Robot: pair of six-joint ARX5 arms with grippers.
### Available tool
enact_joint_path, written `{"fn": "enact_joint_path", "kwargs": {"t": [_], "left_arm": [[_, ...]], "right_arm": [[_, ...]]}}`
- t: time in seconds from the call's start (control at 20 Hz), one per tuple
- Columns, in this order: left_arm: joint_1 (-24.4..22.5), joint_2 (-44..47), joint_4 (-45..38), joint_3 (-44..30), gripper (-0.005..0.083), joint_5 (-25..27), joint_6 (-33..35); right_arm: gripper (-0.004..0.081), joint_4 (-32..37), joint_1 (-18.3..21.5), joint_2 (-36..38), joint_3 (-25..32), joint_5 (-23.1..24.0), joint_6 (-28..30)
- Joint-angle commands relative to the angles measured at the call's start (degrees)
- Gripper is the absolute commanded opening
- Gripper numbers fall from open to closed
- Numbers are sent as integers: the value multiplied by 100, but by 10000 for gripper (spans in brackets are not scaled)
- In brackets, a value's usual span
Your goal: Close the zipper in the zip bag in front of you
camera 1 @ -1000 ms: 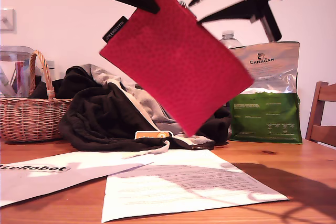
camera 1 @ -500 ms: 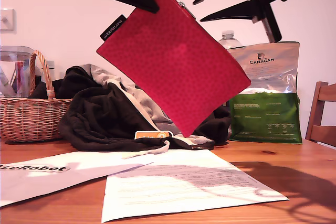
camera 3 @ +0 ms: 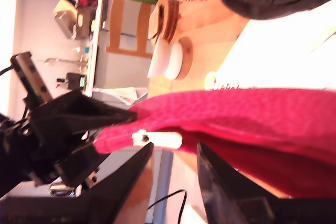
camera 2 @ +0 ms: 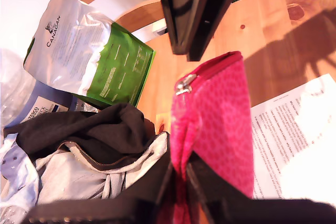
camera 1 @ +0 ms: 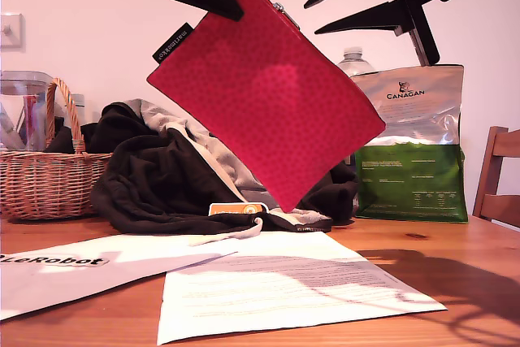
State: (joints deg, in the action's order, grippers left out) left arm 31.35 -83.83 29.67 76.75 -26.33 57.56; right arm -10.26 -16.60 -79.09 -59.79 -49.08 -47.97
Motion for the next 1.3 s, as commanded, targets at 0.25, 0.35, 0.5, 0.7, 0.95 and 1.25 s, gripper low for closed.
{"fn": "enact_joint_path", "kwargs": {"t": [0.25, 0.35, 0.5, 0.7, 0.95, 1.25], "left_arm": [[-11, -7, -129, 31, -21, -199, -24], [-11, -7, -149, 31, -21, -199, -28], [-11, -7, -160, 31, -21, -267, -61], [-4, -7, -144, 31, -21, -367, -63], [-4, -7, -142, 31, -21, -367, -63], [-7, -7, -122, 31, -21, -363, -63]], "right_arm": [[229, 57, -116, -63, 77, 94, 35], [229, 57, -160, -63, 77, 111, 35], [229, 57, -221, -63, 77, 173, 35], [229, 66, -219, -63, 77, 197, 11], [227, 240, -262, -63, 77, 146, -188], [227, 531, -297, -63, 77, 15, -476]]}}
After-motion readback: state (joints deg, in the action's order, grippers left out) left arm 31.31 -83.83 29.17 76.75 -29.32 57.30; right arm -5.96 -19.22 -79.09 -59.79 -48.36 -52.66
